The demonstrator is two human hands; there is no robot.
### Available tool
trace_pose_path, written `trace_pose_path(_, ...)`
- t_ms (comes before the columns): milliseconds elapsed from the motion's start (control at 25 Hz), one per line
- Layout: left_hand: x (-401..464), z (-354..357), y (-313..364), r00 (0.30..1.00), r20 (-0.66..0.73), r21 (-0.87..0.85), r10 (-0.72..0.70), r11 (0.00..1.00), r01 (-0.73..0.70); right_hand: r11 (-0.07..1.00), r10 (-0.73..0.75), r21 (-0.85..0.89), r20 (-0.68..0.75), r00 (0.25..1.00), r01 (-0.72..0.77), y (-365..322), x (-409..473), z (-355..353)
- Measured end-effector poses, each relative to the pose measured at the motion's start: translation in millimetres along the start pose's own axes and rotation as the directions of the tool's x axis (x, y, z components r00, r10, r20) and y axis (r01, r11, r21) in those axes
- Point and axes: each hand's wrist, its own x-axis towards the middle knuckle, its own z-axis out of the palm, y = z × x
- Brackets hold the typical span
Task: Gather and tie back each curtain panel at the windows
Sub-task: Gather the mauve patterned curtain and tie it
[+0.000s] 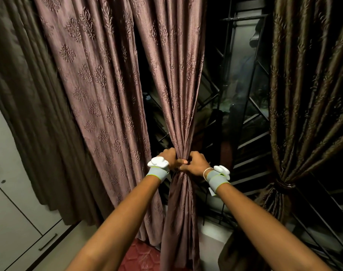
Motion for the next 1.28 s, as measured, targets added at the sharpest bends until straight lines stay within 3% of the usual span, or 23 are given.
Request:
trace_pose_path(200, 3, 0, -1, 1.0, -0.025, 0.015, -0.001, 1.0, 0.001, 0.994, -0.011, -0.11, -0.081, 0.997, 0.002, -11, -13, -4)
trace_pose_path(520, -3, 2, -1, 0.999, -0.051, -0.011, -0.012, 1.0, 0.011, 0.964, 0.018, -0.262, -0.082, 0.997, -0.039, -21, -16, -7)
trace_pose_path(680, -3, -5, -5, 0.999, -0.031, -0.056, -0.045, 0.998, 0.043, 0.946, 0.103, -0.298, -0.11, 0.989, -0.132, -26, -11, -9)
trace_pose_path(800, -3, -17, -21, 0.996, -0.023, -0.084, -0.081, 0.993, 0.079, 0.924, 0.171, -0.34, -0.046, 0.984, -0.176, -34, -2, -6)
trace_pose_path(1040, -20, -43, -77, 0.977, -0.101, -0.071, -0.189, 0.981, 0.182, 0.953, 0.052, -0.302, 0.085, 0.995, -0.024, -81, 23, 30)
trace_pose_path(1280, -28, -60, -125, 0.936, -0.161, -0.066, -0.314, 0.949, 0.307, 0.954, -0.105, -0.271, 0.087, 0.991, 0.125, -126, 37, 69)
